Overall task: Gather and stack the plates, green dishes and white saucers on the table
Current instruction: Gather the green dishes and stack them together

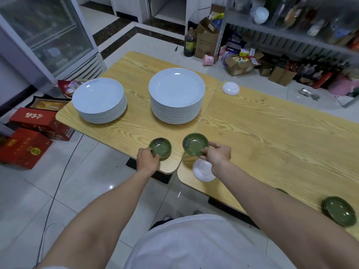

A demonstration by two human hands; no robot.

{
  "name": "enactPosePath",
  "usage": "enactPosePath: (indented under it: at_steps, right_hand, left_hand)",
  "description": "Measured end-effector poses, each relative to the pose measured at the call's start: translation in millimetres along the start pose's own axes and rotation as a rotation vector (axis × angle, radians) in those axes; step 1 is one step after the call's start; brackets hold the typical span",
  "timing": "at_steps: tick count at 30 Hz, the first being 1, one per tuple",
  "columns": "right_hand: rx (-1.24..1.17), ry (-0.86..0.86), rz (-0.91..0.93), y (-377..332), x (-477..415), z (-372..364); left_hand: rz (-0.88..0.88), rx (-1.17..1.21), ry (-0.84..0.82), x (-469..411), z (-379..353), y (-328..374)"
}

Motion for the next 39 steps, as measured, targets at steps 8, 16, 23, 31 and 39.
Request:
enactPosePath:
  at_steps: [8, 16, 23, 31, 39]
  right_hand:
    - [-0.013, 0.0, 0.003, -3.5, -7.3, 0.9]
    - [-0.065, 0.01, -0.006, -8.0, -6.4, 2.4]
    - [-0.212, -0.013, 0.009, -22.9, 6.1, 3.2]
    - [-0.362, 0.043, 0.049, -29.4, 35.6, 37.0]
    - [-0.495, 0.159, 0.095, -13.9, 69.7, 104.3]
  left_hand:
    - [0.17, 0.248, 0.081, -5.5, -6.7, -12.3]
    - [0.309, 0.612, 0.121, -5.9, -13.5, -19.5]
    - [0.157, 0.651, 0.057, 6.0, -8.3, 17.8]
    - [0.051, 0.706, -0.104, 34.0, -13.2, 65.8]
    - [-0.014, 0.689, -0.264, 83.5, -39.2, 101.6]
Point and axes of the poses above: each hand's wrist, its own x-axis away from the middle knuckle, its own z-axis out of the back of the hand, y = z × x, the point moved 8 cm from there along -x, towards the middle knuckle, and after that the axes turned 2 degrees about x, right-handed, at the moved point
